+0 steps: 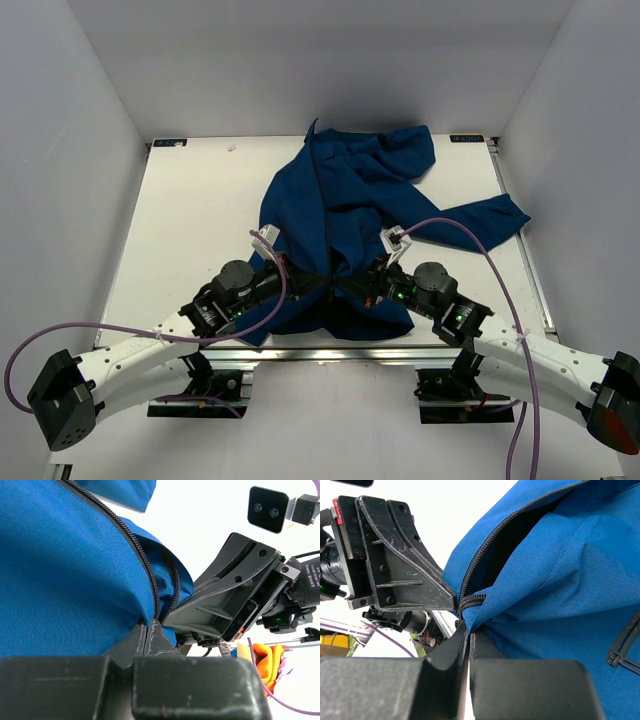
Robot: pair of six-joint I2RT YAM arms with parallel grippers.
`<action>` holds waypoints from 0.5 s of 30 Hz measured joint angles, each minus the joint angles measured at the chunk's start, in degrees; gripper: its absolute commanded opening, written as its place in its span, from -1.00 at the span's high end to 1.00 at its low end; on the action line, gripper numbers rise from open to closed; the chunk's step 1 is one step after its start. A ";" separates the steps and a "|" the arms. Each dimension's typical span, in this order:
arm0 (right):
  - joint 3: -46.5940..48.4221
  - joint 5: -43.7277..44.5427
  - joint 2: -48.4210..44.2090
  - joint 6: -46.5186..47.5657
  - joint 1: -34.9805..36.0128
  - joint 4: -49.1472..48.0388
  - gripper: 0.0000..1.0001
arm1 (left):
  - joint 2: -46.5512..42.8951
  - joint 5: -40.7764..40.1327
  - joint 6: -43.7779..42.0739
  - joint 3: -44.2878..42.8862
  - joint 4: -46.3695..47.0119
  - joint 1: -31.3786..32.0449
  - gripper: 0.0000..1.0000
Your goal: Zip up the jacket
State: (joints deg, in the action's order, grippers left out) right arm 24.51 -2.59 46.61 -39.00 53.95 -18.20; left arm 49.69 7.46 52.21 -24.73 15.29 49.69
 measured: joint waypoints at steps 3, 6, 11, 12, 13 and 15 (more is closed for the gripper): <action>0.00 -0.31 0.13 0.07 0.00 -0.04 1.00 | 0.00 0.17 -0.02 0.00 0.00 0.00 1.00; 0.00 -0.39 0.48 0.11 0.00 -0.04 1.00 | 0.00 0.42 -0.02 0.00 0.13 0.00 1.00; 0.00 0.09 0.59 0.09 0.00 -0.07 1.00 | 0.00 0.63 -0.02 0.02 0.22 0.00 1.00; 0.00 0.35 0.59 0.09 0.00 -0.04 1.00 | 0.00 0.68 -0.02 0.02 0.22 0.00 1.00; 0.00 0.59 0.59 0.09 0.00 -0.04 1.00 | 0.00 0.68 0.00 0.04 0.22 0.00 1.00; 0.00 0.87 0.59 0.07 0.00 -0.04 1.00 | 0.00 0.68 0.00 0.07 0.22 0.00 1.00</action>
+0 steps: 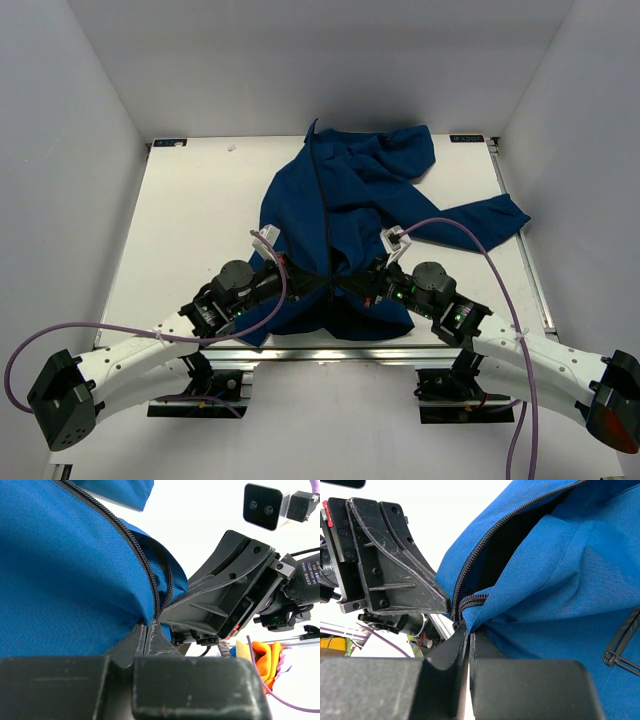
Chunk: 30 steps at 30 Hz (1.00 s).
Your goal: Zip up the jacket
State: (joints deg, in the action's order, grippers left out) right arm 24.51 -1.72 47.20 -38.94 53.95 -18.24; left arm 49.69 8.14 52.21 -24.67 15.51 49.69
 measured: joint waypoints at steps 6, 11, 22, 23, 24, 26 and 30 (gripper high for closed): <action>0.00 0.09 0.00 0.00 0.00 -0.02 1.00 | 0.00 0.02 0.00 0.00 0.02 0.00 1.00; 0.00 0.09 0.11 -0.09 0.00 -0.20 1.00 | 0.00 0.09 0.11 0.37 0.46 0.00 1.00; 0.00 1.77 0.24 -1.64 0.00 -1.73 1.00 | 0.00 0.09 0.85 0.63 1.68 0.00 1.00; 0.00 1.99 0.28 -1.86 0.00 -1.97 1.00 | 0.00 0.07 0.87 0.63 1.66 0.00 1.00; 0.00 2.21 0.39 -2.05 0.00 -2.14 1.00 | 0.00 0.07 0.90 0.63 1.64 0.00 1.00; 0.00 2.56 0.55 -2.51 0.00 -2.45 1.00 | 0.00 0.04 0.92 0.63 1.64 0.00 1.00; 0.00 2.69 0.55 -2.86 0.00 -2.73 1.00 | 0.00 0.00 1.18 0.63 1.62 0.00 1.00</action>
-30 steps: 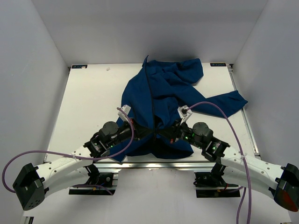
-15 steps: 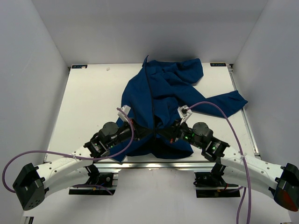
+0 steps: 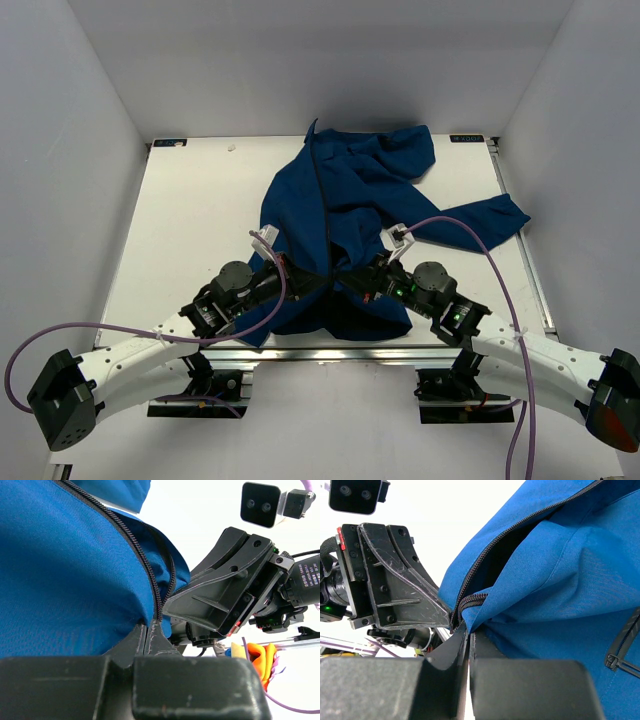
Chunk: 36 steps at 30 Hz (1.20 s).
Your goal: Zip up the jacket
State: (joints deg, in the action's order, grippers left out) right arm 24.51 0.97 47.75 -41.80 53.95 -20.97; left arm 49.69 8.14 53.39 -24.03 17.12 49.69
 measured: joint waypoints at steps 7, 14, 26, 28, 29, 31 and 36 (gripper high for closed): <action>0.00 -0.31 0.02 -1.18 0.00 -0.11 1.00 | 0.02 -0.79 0.76 0.00 -0.50 0.00 1.00; -0.66 -0.31 0.02 -2.49 0.00 -0.28 1.00 | 0.02 -1.66 1.33 0.00 -0.55 0.00 1.00; -1.01 -1.57 0.09 -2.84 0.00 -0.28 1.00 | 0.24 -1.70 2.01 0.00 -0.50 0.00 1.00; -1.03 -1.55 0.09 -2.84 0.00 -0.28 1.00 | 0.35 -1.68 2.05 0.00 -0.48 0.00 1.00; -1.01 -1.55 0.09 -2.84 0.00 -0.26 1.00 | 0.35 -1.70 2.12 0.00 -0.48 0.00 1.00; -1.03 -1.53 0.02 -2.84 0.00 -0.24 1.00 | 0.35 -1.77 2.19 0.00 -0.44 0.00 1.00; -1.03 -1.05 -0.55 -2.86 0.00 -0.17 1.00 | 0.33 -2.23 2.19 0.00 -0.35 0.00 1.00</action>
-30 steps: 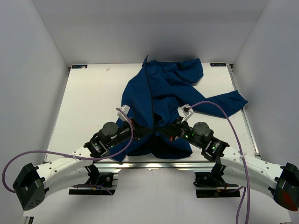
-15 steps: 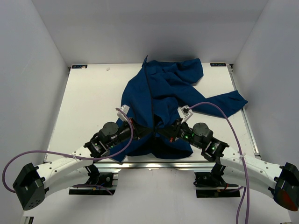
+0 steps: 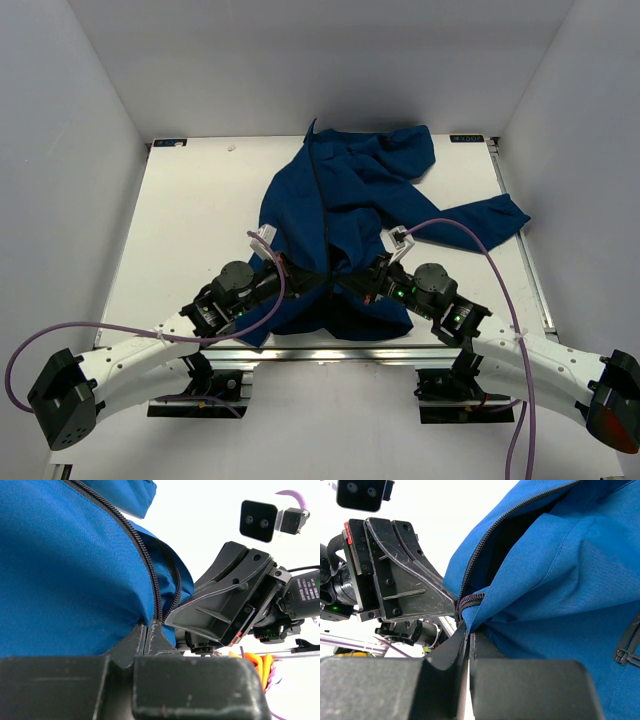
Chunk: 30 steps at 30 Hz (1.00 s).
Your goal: Zip up the jacket
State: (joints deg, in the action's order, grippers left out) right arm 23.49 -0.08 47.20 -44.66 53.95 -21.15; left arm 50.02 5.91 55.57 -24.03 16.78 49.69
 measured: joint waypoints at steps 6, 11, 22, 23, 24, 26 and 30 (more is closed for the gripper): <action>0.00 0.22 -0.02 0.00 0.00 0.00 1.00 | -0.09 -0.81 0.07 0.00 -0.04 0.00 1.00; 0.00 0.15 0.00 0.02 0.00 0.00 1.00 | -0.09 -1.14 0.26 0.00 -0.07 0.00 1.00; 0.00 -0.44 0.44 0.13 0.00 -0.02 1.00 | -0.07 -2.25 0.66 0.00 -0.24 0.04 1.00; 0.00 -0.52 0.44 0.13 0.00 -0.02 1.00 | -0.04 -2.27 0.68 0.00 -0.22 0.04 1.00; 0.00 -0.55 0.44 0.13 0.00 -0.02 1.00 | 0.00 -2.29 0.68 0.00 -0.22 0.04 1.00; 0.00 -0.55 0.44 0.13 0.00 -0.02 1.00 | 0.04 -2.27 0.68 0.00 -0.24 0.07 1.00; 0.00 -0.52 0.44 0.11 0.00 -0.02 1.00 | 0.04 -2.27 0.63 0.00 -0.24 0.37 1.00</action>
State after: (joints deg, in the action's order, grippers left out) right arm 23.49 -0.60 47.64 -44.56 53.95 -21.17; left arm 50.06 3.64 56.21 -24.03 16.53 50.06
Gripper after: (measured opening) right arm 0.011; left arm 0.018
